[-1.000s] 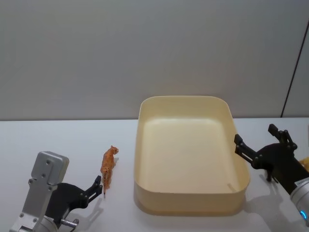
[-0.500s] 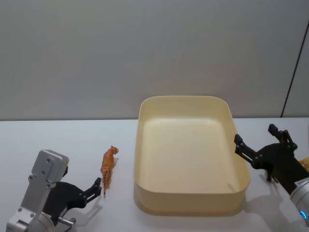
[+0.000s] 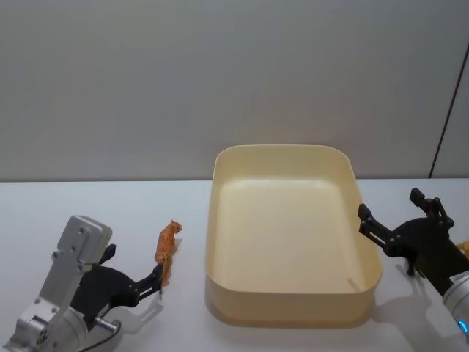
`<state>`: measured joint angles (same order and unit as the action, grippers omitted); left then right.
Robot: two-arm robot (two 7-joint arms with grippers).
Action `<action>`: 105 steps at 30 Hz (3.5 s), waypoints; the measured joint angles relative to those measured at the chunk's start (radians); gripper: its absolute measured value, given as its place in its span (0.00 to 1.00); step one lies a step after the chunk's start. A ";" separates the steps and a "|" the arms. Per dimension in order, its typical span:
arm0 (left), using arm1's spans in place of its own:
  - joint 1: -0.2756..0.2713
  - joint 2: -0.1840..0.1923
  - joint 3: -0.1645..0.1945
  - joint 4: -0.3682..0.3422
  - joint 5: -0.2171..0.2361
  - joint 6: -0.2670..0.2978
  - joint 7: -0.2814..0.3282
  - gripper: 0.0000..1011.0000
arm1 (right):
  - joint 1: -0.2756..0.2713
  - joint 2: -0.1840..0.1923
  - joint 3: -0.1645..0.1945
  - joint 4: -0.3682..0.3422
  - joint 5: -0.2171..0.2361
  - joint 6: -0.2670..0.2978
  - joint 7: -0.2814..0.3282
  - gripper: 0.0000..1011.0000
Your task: Pick up the toy alternately with two hands and place it into the central storage box.
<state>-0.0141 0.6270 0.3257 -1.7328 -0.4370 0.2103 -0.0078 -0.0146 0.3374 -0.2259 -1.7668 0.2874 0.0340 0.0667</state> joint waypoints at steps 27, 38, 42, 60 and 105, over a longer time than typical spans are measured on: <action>-0.164 -0.095 -0.001 0.147 0.047 0.084 -0.206 0.99 | 0.000 0.000 0.000 0.000 0.000 0.000 0.000 0.99; -0.216 -0.128 0.003 0.195 0.063 0.151 -0.229 0.99 | 0.000 0.000 0.000 0.000 0.000 0.000 0.000 0.99; -0.227 -0.136 0.003 0.206 0.066 0.165 -0.229 0.97 | 0.000 0.000 0.000 0.000 0.000 0.000 0.000 0.99; -0.250 -0.153 0.004 0.231 0.070 0.198 -0.225 0.46 | 0.000 0.000 0.000 0.000 0.000 0.000 0.000 0.99; -0.329 -0.173 -0.009 0.240 0.130 0.251 -0.255 0.29 | 0.000 0.000 0.000 0.000 0.000 0.000 0.000 0.99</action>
<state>-0.3432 0.4540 0.3164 -1.4926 -0.3070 0.4612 -0.2631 -0.0146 0.3375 -0.2258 -1.7668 0.2874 0.0340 0.0667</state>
